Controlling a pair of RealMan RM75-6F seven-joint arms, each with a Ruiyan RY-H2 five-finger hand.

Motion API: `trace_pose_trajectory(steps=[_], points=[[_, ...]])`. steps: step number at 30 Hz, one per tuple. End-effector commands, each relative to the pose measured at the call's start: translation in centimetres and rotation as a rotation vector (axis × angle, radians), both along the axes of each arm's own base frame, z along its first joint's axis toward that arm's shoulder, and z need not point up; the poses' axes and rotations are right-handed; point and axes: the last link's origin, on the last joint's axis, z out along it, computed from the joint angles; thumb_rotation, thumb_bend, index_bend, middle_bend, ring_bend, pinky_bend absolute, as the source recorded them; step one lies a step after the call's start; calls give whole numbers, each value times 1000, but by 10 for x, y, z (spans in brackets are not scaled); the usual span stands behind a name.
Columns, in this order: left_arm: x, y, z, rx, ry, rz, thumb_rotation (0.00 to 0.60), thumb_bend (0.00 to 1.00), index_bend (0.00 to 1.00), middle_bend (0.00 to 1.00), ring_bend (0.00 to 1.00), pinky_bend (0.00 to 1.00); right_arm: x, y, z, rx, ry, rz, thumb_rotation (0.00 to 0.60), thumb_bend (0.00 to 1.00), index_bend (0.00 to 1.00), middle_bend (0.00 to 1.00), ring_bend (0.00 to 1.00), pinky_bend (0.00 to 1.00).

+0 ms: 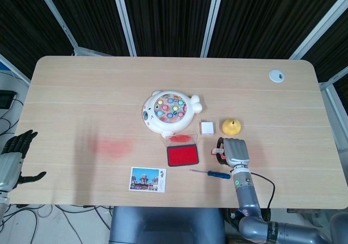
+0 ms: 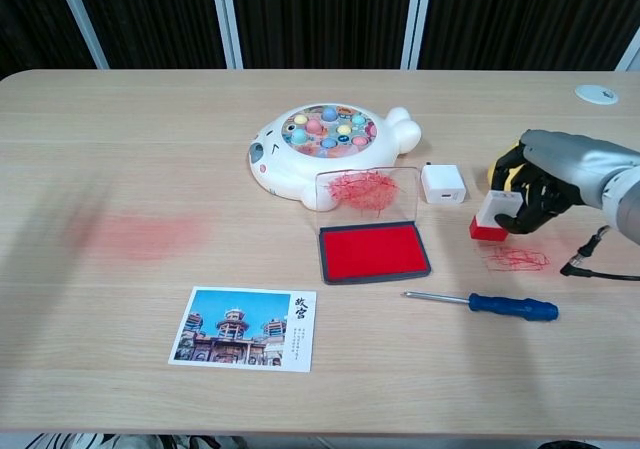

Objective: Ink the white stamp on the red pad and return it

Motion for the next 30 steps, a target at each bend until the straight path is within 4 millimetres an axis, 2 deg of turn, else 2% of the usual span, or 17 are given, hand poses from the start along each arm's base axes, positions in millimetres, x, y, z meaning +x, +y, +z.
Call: trace_pose_trajectory(steps=[1, 12, 15, 23, 30], points=[[1, 0, 0, 2, -10, 3, 600, 0, 0, 0, 0, 0, -8, 2, -3, 13, -9, -6, 600, 679, 793, 627, 502, 496], [0, 0, 0, 12, -15, 4, 600, 0, 0, 0, 0, 0, -20, -2, -11, 15, -45, 1, 600, 644, 793, 620, 495, 447], [-1, 1, 0, 11, -14, 4, 600, 0, 0, 0, 0, 0, -22, -2, -14, 22, -41, 1, 600, 639, 790, 602, 474, 403], [-1, 1, 1, 14, -14, 6, 600, 0, 0, 0, 0, 0, -22, -4, -16, 27, -35, 3, 600, 606, 734, 548, 419, 338], [-1, 1, 1, 11, -13, 5, 600, 0, 0, 0, 0, 0, -23, -4, -16, 30, -22, 3, 600, 587, 717, 538, 412, 325]])
